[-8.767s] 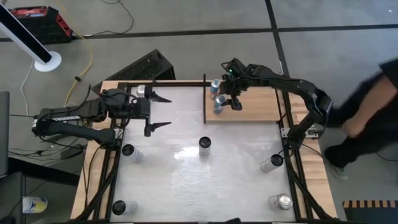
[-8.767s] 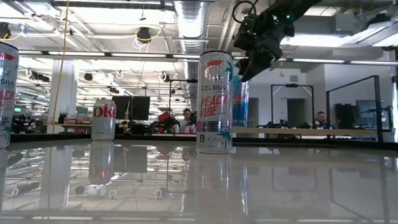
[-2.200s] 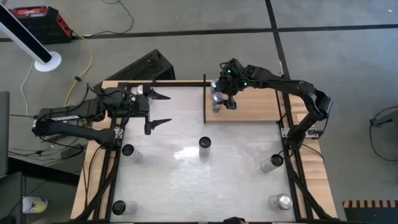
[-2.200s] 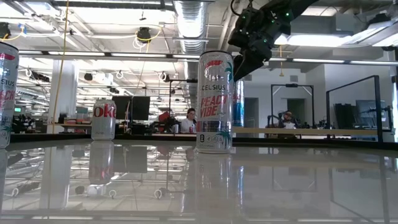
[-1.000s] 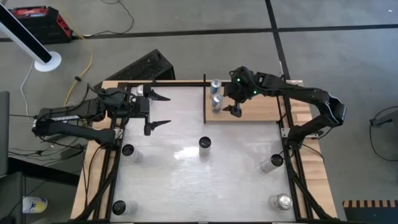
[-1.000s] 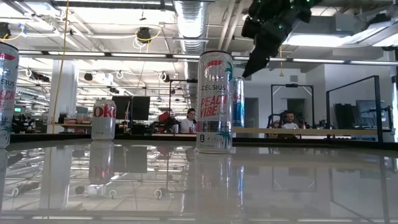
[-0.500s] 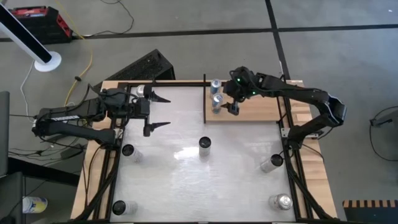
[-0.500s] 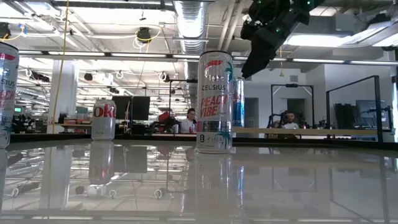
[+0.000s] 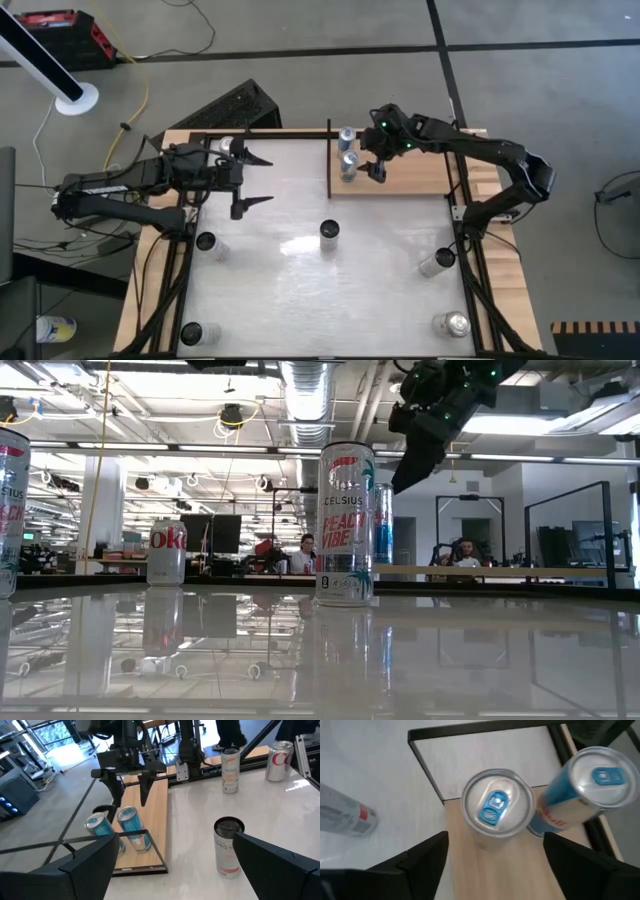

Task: Place canned beverage on shelf
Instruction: Put the blue soda can on the shelf aligned with the other blue soda can

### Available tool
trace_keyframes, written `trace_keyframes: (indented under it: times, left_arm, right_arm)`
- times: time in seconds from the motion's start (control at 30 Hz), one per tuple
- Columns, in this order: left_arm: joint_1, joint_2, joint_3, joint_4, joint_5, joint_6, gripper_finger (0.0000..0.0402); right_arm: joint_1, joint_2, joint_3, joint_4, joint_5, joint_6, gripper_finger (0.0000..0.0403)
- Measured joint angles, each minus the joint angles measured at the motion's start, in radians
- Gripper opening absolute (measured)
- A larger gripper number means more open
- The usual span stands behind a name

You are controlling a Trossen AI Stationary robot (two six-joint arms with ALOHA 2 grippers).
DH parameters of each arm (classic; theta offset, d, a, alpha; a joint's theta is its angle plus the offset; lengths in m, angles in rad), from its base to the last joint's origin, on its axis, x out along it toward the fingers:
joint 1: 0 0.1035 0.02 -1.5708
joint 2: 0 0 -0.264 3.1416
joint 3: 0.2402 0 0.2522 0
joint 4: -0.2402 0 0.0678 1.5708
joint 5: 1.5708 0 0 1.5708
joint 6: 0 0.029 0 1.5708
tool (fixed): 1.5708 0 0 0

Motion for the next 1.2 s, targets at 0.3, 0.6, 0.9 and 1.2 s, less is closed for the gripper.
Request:
trace_keyframes:
  times: [0.3, 0.6, 0.9, 1.2]
  left_arm:
    - [0.000, 0.000, -0.001, -0.008, -0.002, 0.000, 0.0375]
    - [0.000, 0.000, -0.001, -0.016, -0.003, 0.000, 0.0375]
    - [0.000, 0.000, -0.001, -0.014, -0.017, 0.001, 0.0375]
    - [0.000, 0.000, -0.001, -0.015, -0.017, 0.007, 0.0375]
  right_arm:
    - [0.013, 0.044, 0.000, 0.006, -0.003, -0.028, 0.0265]
    - [0.040, 0.041, 0.000, 0.009, -0.024, -0.049, 0.0255]
    - [0.033, 0.030, 0.024, -0.073, 0.058, -0.050, 0.0255]
    - [0.168, 0.030, 0.005, -0.223, 0.057, 0.044, 0.0241]
